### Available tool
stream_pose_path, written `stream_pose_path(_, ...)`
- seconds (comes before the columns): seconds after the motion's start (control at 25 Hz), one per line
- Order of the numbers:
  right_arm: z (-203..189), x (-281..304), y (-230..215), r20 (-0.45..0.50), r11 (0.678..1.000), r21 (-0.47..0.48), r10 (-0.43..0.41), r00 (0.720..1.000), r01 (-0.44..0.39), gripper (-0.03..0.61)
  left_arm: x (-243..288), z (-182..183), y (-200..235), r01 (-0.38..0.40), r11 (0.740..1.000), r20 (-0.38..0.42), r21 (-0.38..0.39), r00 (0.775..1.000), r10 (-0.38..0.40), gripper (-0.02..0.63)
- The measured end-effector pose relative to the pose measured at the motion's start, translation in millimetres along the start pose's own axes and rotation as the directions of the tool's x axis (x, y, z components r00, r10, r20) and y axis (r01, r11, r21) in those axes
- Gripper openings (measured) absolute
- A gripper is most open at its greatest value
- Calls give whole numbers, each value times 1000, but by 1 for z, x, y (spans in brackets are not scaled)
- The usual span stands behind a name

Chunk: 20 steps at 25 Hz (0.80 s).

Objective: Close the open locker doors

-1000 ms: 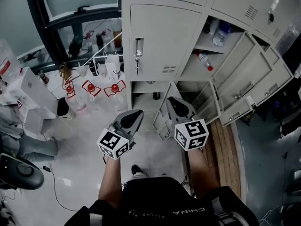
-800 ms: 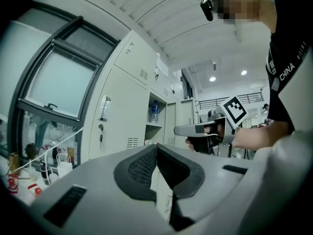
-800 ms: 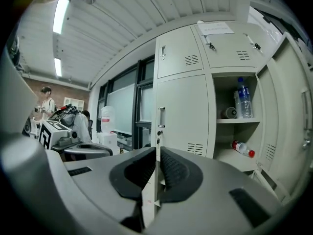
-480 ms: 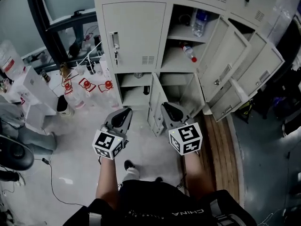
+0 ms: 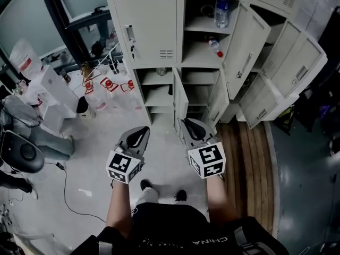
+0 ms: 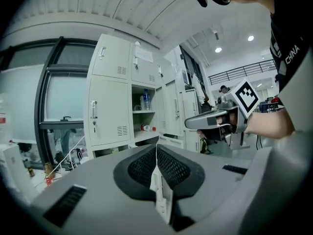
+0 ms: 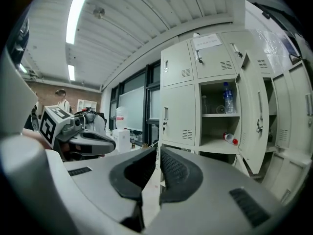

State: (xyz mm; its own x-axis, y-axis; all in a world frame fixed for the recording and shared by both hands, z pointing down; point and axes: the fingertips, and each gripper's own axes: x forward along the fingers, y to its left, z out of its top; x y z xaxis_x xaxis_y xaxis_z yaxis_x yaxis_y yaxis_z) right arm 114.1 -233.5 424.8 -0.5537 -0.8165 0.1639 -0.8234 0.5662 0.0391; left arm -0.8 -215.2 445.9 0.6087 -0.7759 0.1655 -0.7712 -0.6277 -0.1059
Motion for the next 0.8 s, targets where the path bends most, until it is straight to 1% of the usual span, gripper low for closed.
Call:
stream_pose_path(0.2,2,-14,16,-2,1000,5,-24,1000,24,50,-15,8,-7,16,999,12,39,1000,-17,21)
stream_pose_path(0.4,10,-8,37,-9,998,17,-60,998,60,51,-33,10,3,34,996,2,81,999,-35,21)
stream_pose_path(0.48,14,-1,51,-18,998,1,-64,998,64,49,-44,8,10,44,995,4,89,999,-44,21)
stream_pose_path(0.64,22,9,79,-29,997,-40,-64,998,62,49,-60,3,27,46,996,8,75,999,-47,21)
stream_pose_path(0.8,27,14,91,-42,995,-71,-70,997,67,49,-67,6,35,49,997,34,55,998,-51,23)
